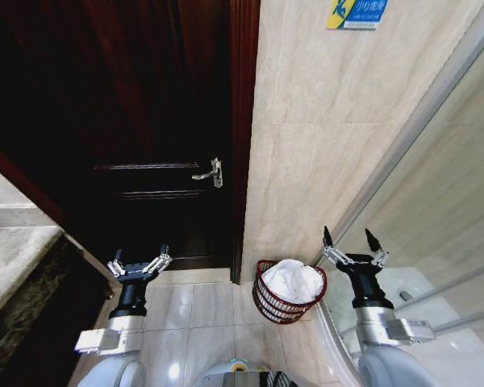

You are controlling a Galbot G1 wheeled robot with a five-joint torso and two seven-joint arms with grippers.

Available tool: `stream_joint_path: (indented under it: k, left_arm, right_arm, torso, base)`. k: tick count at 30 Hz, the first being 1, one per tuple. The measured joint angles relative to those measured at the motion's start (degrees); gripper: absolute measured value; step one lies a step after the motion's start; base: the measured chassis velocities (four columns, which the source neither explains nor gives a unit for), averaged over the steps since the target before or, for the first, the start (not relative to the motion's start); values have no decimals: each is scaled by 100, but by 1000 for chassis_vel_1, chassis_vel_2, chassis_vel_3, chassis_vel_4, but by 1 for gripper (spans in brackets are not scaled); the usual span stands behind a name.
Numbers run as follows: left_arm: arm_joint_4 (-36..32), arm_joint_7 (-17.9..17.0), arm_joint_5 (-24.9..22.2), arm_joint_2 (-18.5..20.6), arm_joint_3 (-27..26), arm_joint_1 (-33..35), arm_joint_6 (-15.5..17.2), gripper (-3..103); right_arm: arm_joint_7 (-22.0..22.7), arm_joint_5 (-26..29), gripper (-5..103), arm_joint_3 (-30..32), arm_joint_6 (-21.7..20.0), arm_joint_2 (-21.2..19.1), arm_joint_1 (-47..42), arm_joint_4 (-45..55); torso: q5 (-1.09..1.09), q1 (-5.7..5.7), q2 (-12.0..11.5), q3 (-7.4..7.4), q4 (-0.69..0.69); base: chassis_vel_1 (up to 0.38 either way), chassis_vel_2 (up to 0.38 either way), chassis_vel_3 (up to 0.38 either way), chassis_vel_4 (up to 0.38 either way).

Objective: Discard the used towel into the hamper.

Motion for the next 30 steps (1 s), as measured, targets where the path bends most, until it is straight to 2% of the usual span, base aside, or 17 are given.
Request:
stream_joint_path:
  k: [30]
  left_arm:
    - [0,1,-3,0,0,0,1,100]
  right_arm:
    - [-3,0,100,0,0,0,0,-1]
  torso:
    - [0,0,0,0,0]
  base:
    - [0,0,0,0]
